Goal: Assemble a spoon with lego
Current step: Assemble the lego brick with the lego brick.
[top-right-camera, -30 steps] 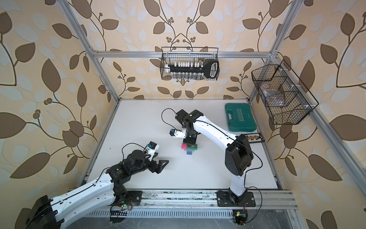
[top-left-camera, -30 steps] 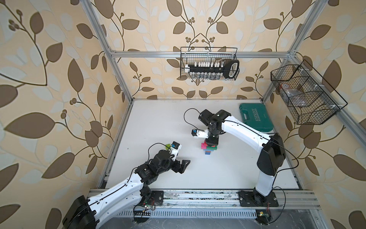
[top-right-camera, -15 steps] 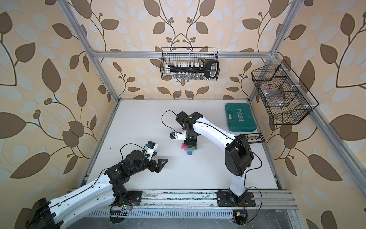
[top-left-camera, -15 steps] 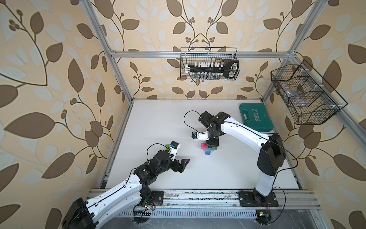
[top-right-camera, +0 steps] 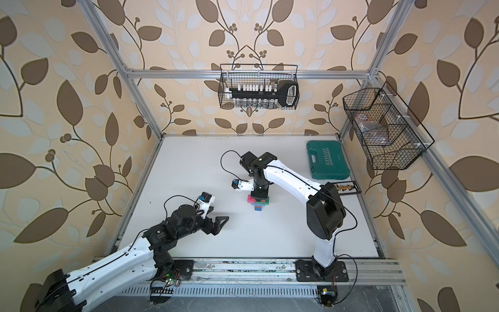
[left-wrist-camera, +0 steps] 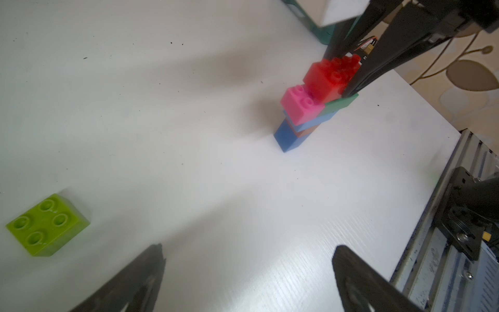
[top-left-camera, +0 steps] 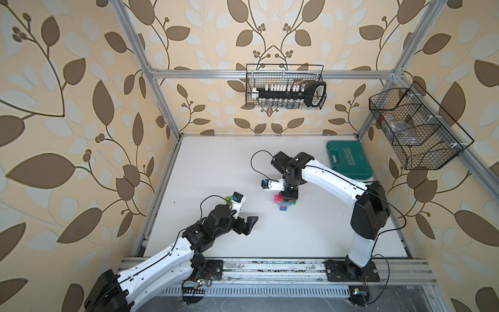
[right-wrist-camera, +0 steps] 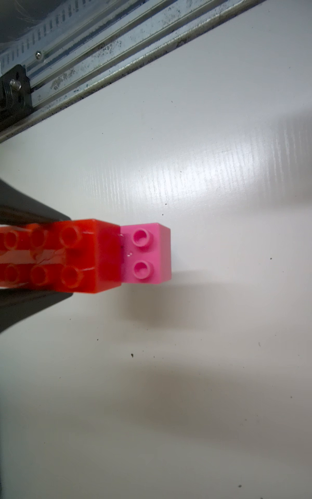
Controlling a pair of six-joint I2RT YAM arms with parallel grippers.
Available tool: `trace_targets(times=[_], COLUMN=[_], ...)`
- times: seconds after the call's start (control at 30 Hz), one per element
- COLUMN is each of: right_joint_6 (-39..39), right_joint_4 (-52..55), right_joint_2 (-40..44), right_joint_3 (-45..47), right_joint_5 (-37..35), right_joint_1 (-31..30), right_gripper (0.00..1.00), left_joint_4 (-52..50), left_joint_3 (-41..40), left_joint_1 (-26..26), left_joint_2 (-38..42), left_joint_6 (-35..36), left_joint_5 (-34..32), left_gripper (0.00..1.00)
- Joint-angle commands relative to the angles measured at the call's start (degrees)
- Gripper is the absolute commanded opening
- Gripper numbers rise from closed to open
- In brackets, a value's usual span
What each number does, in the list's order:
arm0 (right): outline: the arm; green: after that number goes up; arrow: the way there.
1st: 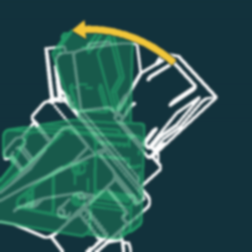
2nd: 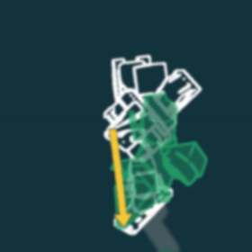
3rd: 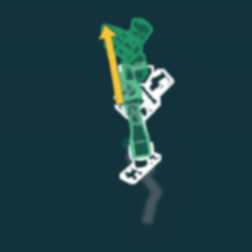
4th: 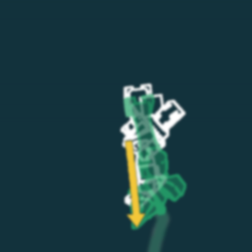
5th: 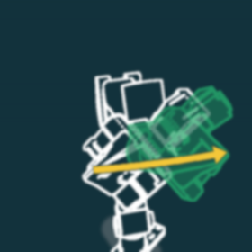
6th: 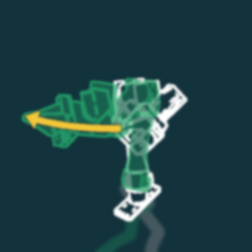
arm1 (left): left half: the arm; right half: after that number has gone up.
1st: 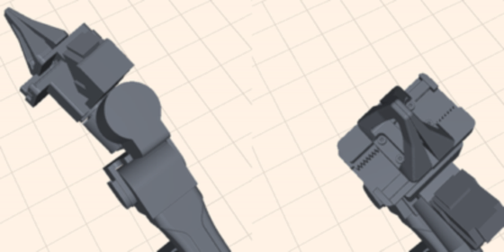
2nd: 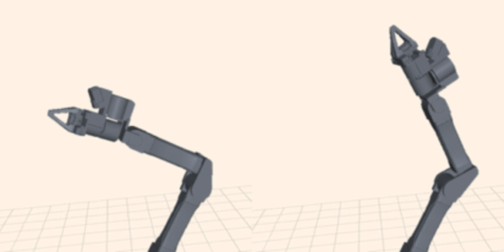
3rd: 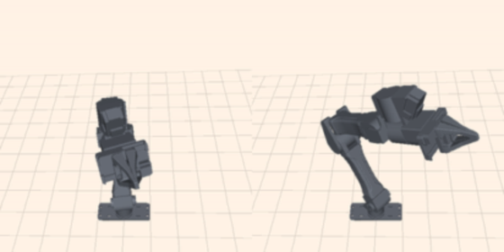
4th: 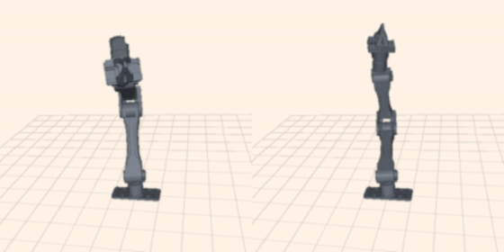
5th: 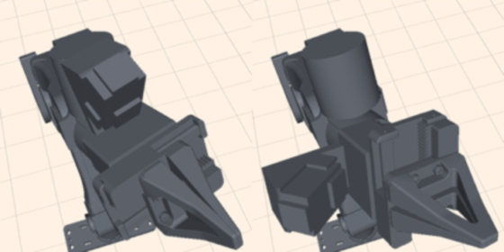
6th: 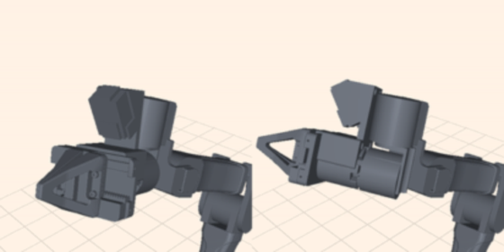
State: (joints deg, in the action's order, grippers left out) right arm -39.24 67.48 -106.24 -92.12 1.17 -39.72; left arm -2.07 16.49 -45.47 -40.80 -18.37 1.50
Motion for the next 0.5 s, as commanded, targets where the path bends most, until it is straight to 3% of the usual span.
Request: trace_targets(times=[0.0, 0.47], right_joint_6=[-0.1, 0.8], right_joint_4=[0.4, -1.1], right_joint_2=[1.2, -1.2], right_joint_3=[2.6, 5.0], right_joint_5=[1.7, 1.2], right_joint_1=[0.2, 0.8], right_gripper=[0.00, 0.00], left_joint_4=[0.1, -2.4], left_joint_3=[0.3, 0.8], left_joint_1=[-0.3, -0.3], left_joint_2=[0.3, 1.1], left_joint_6=[-0.4, -0.4], left_joint_5=[-1.3, -2.5], left_gripper=[0.99, 0.99])
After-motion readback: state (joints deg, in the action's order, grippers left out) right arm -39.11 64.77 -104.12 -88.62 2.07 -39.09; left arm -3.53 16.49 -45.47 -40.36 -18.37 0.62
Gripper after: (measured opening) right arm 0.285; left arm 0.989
